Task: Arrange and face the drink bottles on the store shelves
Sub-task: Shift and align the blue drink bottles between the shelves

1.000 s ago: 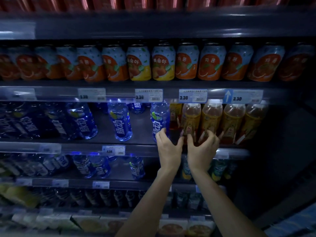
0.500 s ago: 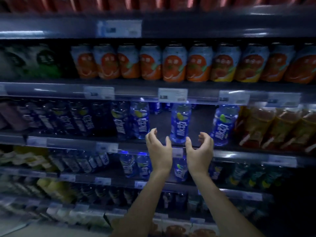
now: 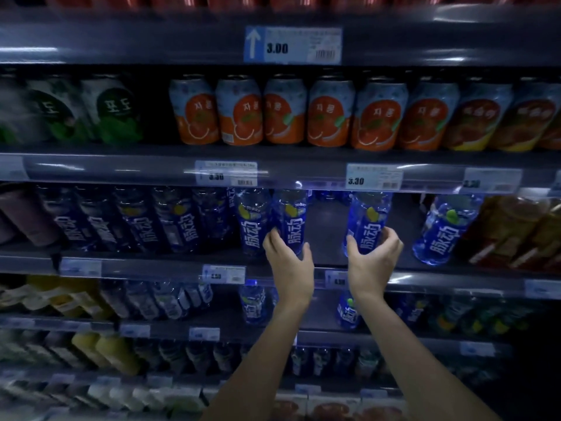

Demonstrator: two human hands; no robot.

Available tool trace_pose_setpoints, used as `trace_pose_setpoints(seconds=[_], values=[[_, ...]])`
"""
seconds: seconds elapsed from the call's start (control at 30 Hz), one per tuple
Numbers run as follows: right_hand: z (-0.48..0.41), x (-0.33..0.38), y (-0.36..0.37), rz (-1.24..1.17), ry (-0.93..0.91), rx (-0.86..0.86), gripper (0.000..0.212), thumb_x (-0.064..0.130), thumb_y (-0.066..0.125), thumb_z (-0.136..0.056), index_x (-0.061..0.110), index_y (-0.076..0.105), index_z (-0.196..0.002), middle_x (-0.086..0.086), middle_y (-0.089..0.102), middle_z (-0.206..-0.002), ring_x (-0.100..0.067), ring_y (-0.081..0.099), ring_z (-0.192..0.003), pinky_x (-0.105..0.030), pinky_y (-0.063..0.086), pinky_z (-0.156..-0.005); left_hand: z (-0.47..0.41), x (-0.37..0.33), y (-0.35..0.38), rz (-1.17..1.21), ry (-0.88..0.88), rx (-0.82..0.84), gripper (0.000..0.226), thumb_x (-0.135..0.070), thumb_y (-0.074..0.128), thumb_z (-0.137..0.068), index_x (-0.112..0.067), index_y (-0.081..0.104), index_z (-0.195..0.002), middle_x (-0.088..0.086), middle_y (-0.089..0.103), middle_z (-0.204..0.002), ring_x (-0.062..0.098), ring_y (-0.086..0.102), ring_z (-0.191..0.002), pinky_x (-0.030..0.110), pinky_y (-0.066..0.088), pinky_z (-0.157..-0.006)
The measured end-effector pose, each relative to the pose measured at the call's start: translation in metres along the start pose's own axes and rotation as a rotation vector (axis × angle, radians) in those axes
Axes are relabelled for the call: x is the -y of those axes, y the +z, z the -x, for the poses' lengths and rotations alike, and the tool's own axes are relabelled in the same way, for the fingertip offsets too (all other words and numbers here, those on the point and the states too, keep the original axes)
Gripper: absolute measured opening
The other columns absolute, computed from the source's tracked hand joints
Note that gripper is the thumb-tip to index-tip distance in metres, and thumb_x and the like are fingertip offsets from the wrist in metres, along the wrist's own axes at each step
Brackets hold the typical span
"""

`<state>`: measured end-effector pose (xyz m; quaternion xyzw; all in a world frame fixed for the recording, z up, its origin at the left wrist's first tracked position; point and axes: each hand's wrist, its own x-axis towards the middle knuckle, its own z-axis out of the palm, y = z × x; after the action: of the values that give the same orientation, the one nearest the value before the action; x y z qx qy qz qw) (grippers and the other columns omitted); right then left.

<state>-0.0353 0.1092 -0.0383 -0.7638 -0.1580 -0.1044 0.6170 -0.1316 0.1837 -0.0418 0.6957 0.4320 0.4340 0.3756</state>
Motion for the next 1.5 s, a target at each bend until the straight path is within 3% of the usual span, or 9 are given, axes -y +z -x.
trace_pose_setpoints(seconds=[0.23,0.37,0.43,0.63,0.77,0.87,1.03,1.27,1.5], values=[[-0.012,-0.002,0.000,0.062,0.003,0.024,0.071,0.030,0.075,-0.083,0.006,0.039,-0.139,-0.009,0.044,-0.134,-0.023,0.050,-0.117,-0.030,0.045,-0.090,-0.001,-0.002,0.013,-0.081,-0.013,-0.050,0.073,-0.030,0.061,-0.091,-0.003,0.022,-0.146,0.013,0.022,-0.149,0.027,0.033,-0.135,0.041,0.043,-0.102],[-0.013,-0.004,-0.002,0.024,-0.014,0.045,0.067,0.029,0.076,-0.082,0.007,0.040,-0.135,-0.004,0.047,-0.129,-0.011,0.049,-0.104,-0.006,0.038,-0.078,0.000,-0.006,0.022,-0.089,-0.043,-0.086,0.074,-0.028,0.063,-0.089,-0.002,0.021,-0.145,0.017,0.021,-0.150,0.030,0.030,-0.136,0.042,0.040,-0.106],[-0.014,-0.005,-0.002,0.004,-0.007,0.061,0.065,0.029,0.076,-0.082,0.009,0.040,-0.134,-0.001,0.047,-0.126,-0.007,0.048,-0.101,-0.001,0.037,-0.072,-0.001,-0.009,0.024,-0.094,-0.058,-0.109,0.075,-0.027,0.066,-0.088,-0.001,0.023,-0.143,0.019,0.023,-0.149,0.031,0.029,-0.135,0.042,0.038,-0.107],[-0.016,-0.008,-0.002,-0.021,-0.020,0.075,0.062,0.025,0.076,-0.082,0.010,0.041,-0.130,-0.002,0.047,-0.124,-0.010,0.051,-0.100,-0.016,0.043,-0.081,-0.014,-0.014,0.021,-0.130,-0.106,-0.191,0.068,-0.028,0.071,-0.083,0.001,0.035,-0.133,0.020,0.041,-0.131,0.033,0.045,-0.116,0.048,0.046,-0.091],[-0.018,-0.010,-0.003,-0.029,-0.022,0.098,0.061,0.025,0.076,-0.082,0.011,0.040,-0.130,-0.001,0.046,-0.123,-0.007,0.050,-0.098,-0.004,0.041,-0.074,-0.017,-0.014,0.022,-0.190,-0.054,-0.174,0.052,-0.028,0.071,-0.083,0.000,0.048,-0.121,0.015,0.045,-0.116,0.032,0.050,-0.103,0.048,0.048,-0.083],[-0.019,-0.012,-0.005,-0.036,-0.026,0.112,0.060,0.025,0.077,-0.082,0.012,0.041,-0.129,0.002,0.045,-0.120,0.000,0.050,-0.091,0.001,0.038,-0.074,-0.017,-0.013,0.026,-0.127,-0.047,-0.156,0.049,-0.029,0.069,-0.085,-0.001,0.048,-0.120,0.015,0.046,-0.119,0.030,0.052,-0.102,0.045,0.048,-0.085],[-0.020,-0.013,-0.005,-0.042,-0.019,0.117,0.060,0.025,0.077,-0.082,0.012,0.041,-0.128,0.003,0.045,-0.119,0.011,0.049,-0.092,0.002,0.037,-0.073,-0.018,-0.012,0.029,0.031,-0.067,-0.087,0.053,-0.029,0.068,-0.086,-0.004,0.046,-0.127,0.006,0.053,-0.121,0.021,0.053,-0.110,0.022,0.037,-0.087],[-0.020,-0.017,-0.005,-0.027,-0.041,0.120,0.060,0.028,0.077,-0.081,0.011,0.043,-0.127,0.000,0.048,-0.120,-0.004,0.048,-0.094,0.003,0.034,-0.074,-0.009,-0.013,0.027,0.070,0.000,0.026,0.056,-0.029,0.070,-0.085,-0.008,0.048,-0.131,0.001,0.054,-0.120,0.009,0.053,-0.104,0.020,0.041,-0.085],[-0.017,-0.015,-0.003,-0.054,-0.044,0.144,0.059,0.029,0.079,-0.080,0.012,0.044,-0.124,0.001,0.049,-0.115,0.023,0.044,-0.097,0.002,0.036,-0.073,-0.007,-0.015,0.027,0.064,0.058,0.108,0.053,-0.035,0.071,-0.084,-0.012,0.053,-0.128,-0.001,0.056,-0.116,0.012,0.057,-0.100,0.026,0.048,-0.086]])
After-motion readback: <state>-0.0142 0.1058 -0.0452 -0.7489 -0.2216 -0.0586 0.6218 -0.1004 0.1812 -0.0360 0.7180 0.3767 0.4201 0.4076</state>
